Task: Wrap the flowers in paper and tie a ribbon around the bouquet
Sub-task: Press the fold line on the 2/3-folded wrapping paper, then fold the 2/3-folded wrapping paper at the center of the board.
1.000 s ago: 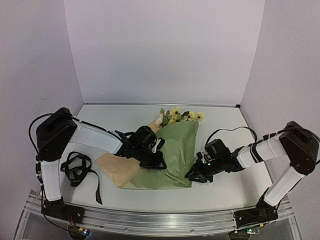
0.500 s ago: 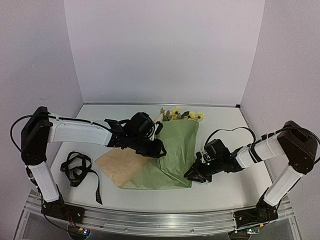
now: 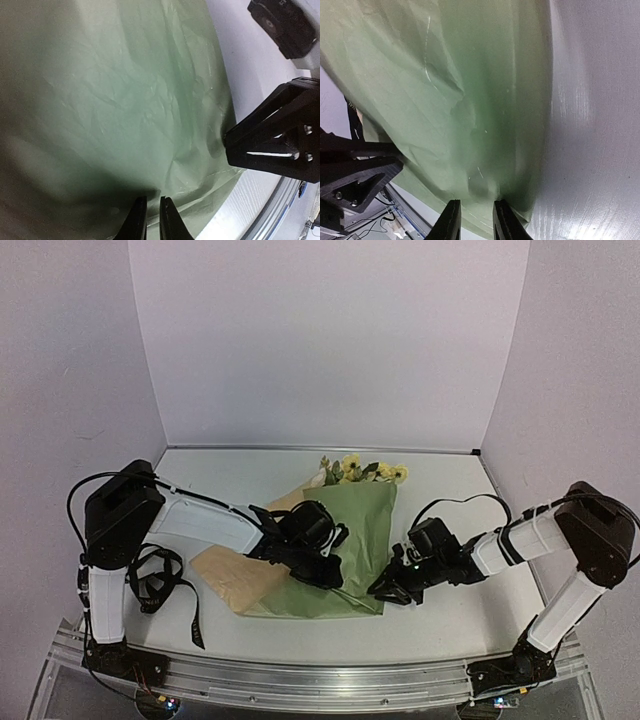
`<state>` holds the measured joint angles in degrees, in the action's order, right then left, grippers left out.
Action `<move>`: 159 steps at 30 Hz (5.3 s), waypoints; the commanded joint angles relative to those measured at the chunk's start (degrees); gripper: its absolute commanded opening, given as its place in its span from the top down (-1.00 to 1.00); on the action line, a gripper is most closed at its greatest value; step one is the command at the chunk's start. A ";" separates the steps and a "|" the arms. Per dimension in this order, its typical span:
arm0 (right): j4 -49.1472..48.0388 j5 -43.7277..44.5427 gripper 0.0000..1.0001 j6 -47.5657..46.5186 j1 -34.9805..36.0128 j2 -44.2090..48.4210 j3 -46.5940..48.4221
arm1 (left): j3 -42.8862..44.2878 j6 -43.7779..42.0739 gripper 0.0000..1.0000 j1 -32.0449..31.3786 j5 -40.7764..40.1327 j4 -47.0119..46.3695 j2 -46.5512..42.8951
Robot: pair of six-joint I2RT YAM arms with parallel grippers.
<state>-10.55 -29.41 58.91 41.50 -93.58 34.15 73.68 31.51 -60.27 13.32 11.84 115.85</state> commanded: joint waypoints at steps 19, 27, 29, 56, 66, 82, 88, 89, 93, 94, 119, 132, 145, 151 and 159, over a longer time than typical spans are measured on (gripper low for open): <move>-1.36 -3.68 0.46 4.43 -11.13 -12.24 14.42 | -1.52 0.42 0.95 0.24 -1.78 -1.23 1.88; -1.75 -3.76 0.47 6.41 -15.91 -16.62 19.90 | -1.25 -0.33 1.00 0.24 -1.56 -0.86 2.24; -1.75 -4.01 0.47 6.95 -16.95 -18.25 22.14 | -1.18 -0.44 1.00 0.24 -1.41 -0.80 2.33; 1.20 -2.32 0.47 11.32 -28.76 -35.07 48.61 | -1.56 -2.31 1.00 0.24 -1.56 0.40 1.59; 14.51 -4.62 0.46 2.98 -30.86 -27.59 52.47 | 0.22 -4.17 0.96 0.33 -3.99 2.06 -0.44; 18.50 -4.37 0.49 -12.15 -12.68 -0.63 21.73 | -4.69 1.88 0.70 1.28 -4.44 2.51 -14.91; 17.98 -5.77 0.58 -14.62 -5.16 -1.83 22.32 | -14.44 8.30 0.68 2.55 -3.43 4.06 -24.11; 18.40 -5.56 0.59 -15.38 -4.15 -2.12 22.51 | -15.91 9.39 0.69 2.64 -3.35 4.68 -25.64; 19.08 -5.51 0.62 -17.58 -1.35 -3.62 22.55 | -22.96 14.59 0.65 2.94 -1.76 5.40 -32.11; 19.45 -5.48 0.62 -18.12 -0.72 -4.10 22.64 | -24.74 15.94 0.65 3.00 -1.04 5.35 -33.46; 21.54 1.80 0.67 -18.69 7.77 -12.66 27.50 | -38.87 34.33 0.06 4.19 -4.46 6.84 -38.33; 21.37 3.76 0.69 -17.74 8.69 -14.19 28.75 | -38.44 33.60 0.33 6.20 -6.12 6.20 -34.37; 20.75 5.74 0.69 -15.69 9.84 -16.25 31.14 | -37.53 29.04 0.97 10.51 -8.53 7.34 -34.54; 21.41 5.27 0.69 -14.42 11.20 -18.39 34.50 | -37.63 26.80 1.00 10.58 -9.03 6.85 -37.78; 21.62 4.62 0.69 -11.66 13.36 -20.06 36.90 | -38.80 24.89 1.00 10.52 -10.07 4.67 -42.70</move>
<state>10.83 -24.95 45.19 53.56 -112.55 68.60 34.46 58.49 -50.02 5.14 18.00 76.06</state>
